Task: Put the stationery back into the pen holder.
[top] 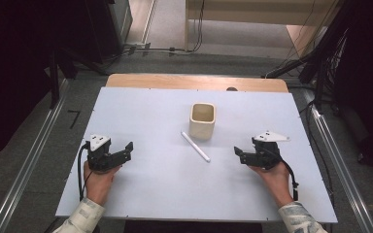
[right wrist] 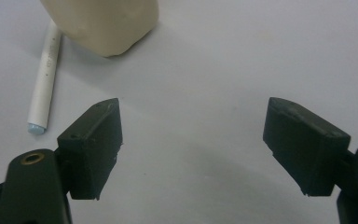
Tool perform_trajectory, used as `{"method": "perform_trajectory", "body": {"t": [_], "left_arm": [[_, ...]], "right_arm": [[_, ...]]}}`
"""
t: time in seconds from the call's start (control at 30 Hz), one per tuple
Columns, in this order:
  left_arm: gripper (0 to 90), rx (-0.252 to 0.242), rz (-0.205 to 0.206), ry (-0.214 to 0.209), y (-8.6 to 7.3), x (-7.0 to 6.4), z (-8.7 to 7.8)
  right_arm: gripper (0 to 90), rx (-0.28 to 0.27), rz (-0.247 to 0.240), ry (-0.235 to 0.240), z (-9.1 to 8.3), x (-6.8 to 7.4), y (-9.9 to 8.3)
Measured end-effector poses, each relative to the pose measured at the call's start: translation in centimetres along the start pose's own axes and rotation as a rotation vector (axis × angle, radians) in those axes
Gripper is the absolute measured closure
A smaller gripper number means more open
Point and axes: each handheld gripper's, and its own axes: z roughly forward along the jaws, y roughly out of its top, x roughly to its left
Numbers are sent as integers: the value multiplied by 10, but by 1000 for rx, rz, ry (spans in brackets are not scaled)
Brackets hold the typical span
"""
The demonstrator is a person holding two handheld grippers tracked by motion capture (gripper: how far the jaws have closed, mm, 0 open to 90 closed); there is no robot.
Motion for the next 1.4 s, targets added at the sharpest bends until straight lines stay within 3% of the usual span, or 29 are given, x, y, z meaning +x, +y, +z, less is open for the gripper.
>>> {"method": "perform_trajectory", "body": {"t": [0.63,1.4], "left_arm": [[165,0,0,0,0,0,0],[164,1,-3,-3,0,1,0]], "right_arm": [[197,-4,-17,32,9,15,8],[208,4,-68,87,31,48,20]]}}
